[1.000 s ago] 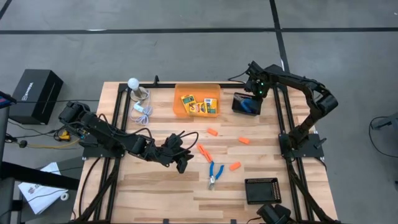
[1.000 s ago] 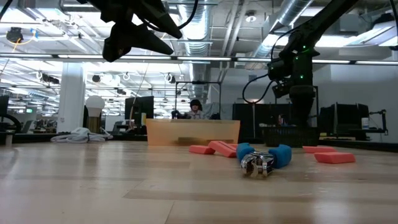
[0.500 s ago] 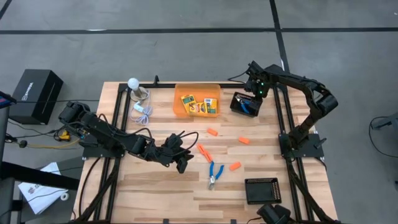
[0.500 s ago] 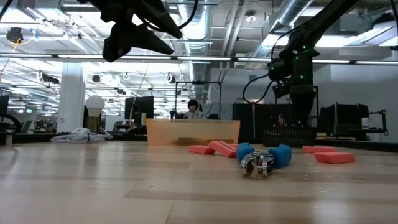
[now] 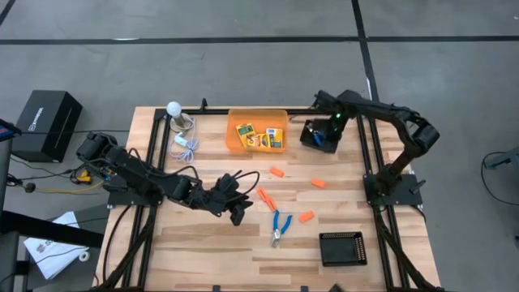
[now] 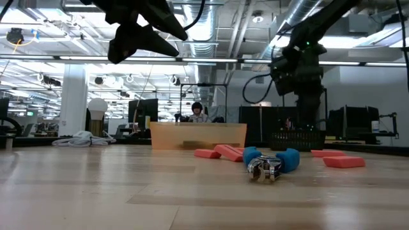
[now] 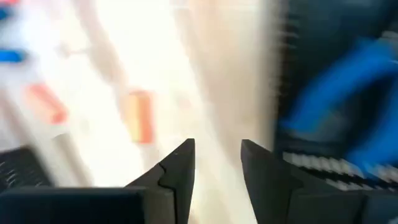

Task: Pick & Place School Supplies
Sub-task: Put the blue hole punch into the top black bin

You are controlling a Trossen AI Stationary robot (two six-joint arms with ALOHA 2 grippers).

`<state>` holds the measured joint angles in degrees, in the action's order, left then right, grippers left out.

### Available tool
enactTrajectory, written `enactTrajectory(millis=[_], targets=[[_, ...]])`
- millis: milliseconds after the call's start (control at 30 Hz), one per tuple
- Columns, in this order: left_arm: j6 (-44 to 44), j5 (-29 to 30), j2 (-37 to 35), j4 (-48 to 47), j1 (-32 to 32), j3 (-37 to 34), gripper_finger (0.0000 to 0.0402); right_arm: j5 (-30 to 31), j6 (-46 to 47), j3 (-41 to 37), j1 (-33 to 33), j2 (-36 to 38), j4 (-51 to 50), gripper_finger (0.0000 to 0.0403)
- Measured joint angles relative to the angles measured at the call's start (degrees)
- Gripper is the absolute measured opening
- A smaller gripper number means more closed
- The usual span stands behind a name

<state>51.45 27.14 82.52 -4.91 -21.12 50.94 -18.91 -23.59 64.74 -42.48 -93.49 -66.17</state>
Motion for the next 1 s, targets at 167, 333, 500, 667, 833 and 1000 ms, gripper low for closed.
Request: enactTrajectory(millis=[167,333,500,667,833,1000], targets=[[-2.5,-0.8,0.0,0.0,1.8,0.0,0.0135,-4.2,1.2,0.0,12.6,1.8,1.0,0.0142],[-5.9,-2.2,0.0,0.0,3.0,0.0,0.0135,-5.4,6.0,0.0,24.7,2.7,5.6,0.0149],[-8.3,-2.0,0.0,-0.1,4.0,-0.9,0.0135,-3.8,11.1,0.0,35.5,2.4,10.4,0.0144],[-7.6,-1.4,-0.7,-2.4,6.2,-4.9,0.0135,-0.4,17.0,0.0,43.0,2.4,16.8,0.0143],[-6.0,-1.2,-5.4,-2.6,8.7,-11.1,0.0135,1.1,21.2,0.0,46.4,2.4,20.7,0.0149],[-4.5,-0.8,-14.4,-2.8,10.6,-17.5,0.0135,1.9,21.3,0.0,50.0,2.3,24.1,0.0149]])
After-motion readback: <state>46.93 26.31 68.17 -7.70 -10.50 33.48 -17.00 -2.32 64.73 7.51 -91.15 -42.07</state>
